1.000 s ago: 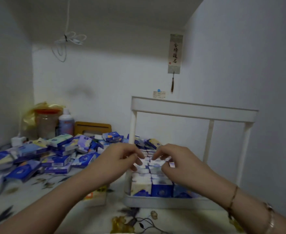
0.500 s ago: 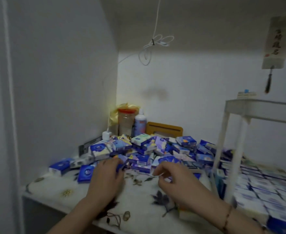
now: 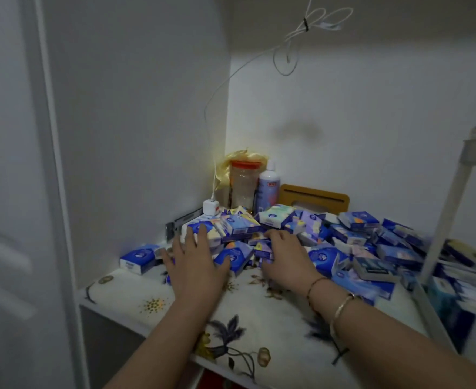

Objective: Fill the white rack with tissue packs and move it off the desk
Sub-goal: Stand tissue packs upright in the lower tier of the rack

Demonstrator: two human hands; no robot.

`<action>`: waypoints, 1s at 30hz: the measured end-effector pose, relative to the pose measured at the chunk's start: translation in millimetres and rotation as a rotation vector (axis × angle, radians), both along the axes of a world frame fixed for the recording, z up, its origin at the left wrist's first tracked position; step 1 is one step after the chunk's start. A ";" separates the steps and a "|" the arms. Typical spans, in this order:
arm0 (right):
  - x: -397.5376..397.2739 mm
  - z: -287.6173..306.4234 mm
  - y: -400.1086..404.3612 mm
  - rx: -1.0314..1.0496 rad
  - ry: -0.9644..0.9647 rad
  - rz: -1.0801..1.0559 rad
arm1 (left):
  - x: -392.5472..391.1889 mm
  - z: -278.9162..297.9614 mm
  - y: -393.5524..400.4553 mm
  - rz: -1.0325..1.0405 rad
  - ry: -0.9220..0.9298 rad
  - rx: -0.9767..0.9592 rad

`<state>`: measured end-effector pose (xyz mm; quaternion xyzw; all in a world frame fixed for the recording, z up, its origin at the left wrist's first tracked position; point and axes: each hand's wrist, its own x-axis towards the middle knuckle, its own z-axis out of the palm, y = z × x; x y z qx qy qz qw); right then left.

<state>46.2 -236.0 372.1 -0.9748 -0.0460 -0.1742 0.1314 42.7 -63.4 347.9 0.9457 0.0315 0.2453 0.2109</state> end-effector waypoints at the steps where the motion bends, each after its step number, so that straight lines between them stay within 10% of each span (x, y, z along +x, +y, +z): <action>1: 3.9 -0.7 -0.4 -0.031 0.015 -0.004 | 0.9 -0.1 -0.1 0.001 -0.008 0.018; 22: 2.6 4.4 -17.4 -0.373 0.053 0.074 | -21.2 -1.0 -9.3 -0.482 -0.198 -0.213; 30: -31.6 22.8 -23.8 0.067 0.007 0.079 | -27.4 4.8 -10.9 -0.629 -0.205 -0.575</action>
